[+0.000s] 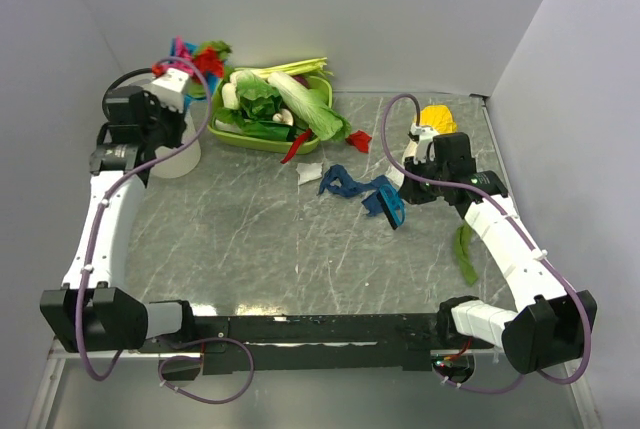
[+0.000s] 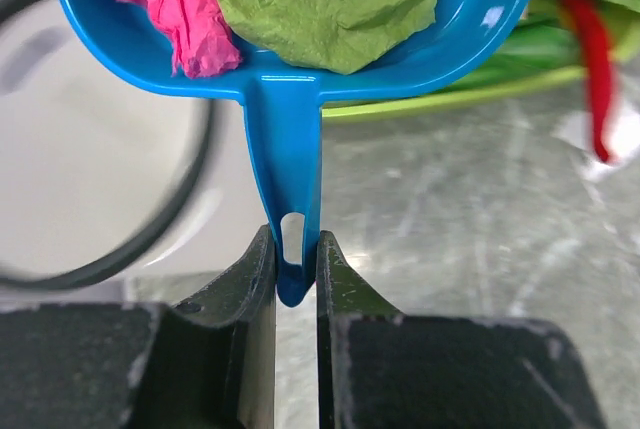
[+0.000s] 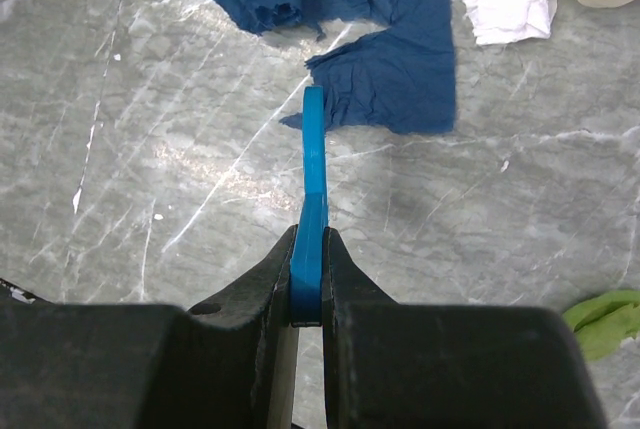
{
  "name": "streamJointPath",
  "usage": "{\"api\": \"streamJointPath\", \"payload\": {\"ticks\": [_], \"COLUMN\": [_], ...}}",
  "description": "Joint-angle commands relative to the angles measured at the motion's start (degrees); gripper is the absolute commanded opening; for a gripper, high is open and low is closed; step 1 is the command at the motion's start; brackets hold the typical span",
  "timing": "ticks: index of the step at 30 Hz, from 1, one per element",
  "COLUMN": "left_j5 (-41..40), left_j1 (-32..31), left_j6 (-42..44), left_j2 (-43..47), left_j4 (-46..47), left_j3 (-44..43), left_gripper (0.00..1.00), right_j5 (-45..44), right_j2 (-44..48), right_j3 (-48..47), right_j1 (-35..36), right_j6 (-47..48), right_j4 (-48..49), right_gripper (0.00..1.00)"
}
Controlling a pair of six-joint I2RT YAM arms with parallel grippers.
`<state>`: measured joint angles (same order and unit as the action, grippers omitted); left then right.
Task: Sweep away the paper scraps from the table
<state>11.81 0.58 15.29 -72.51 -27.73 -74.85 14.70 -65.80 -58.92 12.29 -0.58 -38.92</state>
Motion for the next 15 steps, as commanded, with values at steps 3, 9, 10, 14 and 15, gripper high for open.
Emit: {"api": "streamJointPath", "payload": {"ticks": [3, 9, 10, 14, 15], "left_j5": [-4.95, -7.32, -7.77, -8.74, -8.82], "left_j1": [5.74, 10.67, 11.71, 15.50, 16.20], "left_j6": [0.35, 5.62, 6.50, 10.97, 11.86], "left_j2": [3.60, 1.76, 1.41, 0.01, -0.43], "left_j4": [0.04, -4.97, -5.14, -6.55, -7.42], "left_j3": [-3.28, -6.97, -7.33, -10.22, -11.45], "left_gripper": [0.01, 0.01, 0.01, 0.01, 0.01], "right_j5": [1.30, 2.35, 2.44, 2.79, 2.88], "right_j2": [0.67, 1.11, 1.29, 1.73, 1.82], "right_j3": [-0.41, 0.82, 1.08, 1.87, 1.87], "right_j1": [-0.60, -0.52, -0.69, -0.69, -0.69], "right_j6": [-1.44, -2.06, -2.14, -2.41, -2.50], "right_j4": [2.35, 2.44, 2.70, 2.88, 2.88], "right_gripper": [0.00, 0.00, 0.00, 0.00, 0.00]}}
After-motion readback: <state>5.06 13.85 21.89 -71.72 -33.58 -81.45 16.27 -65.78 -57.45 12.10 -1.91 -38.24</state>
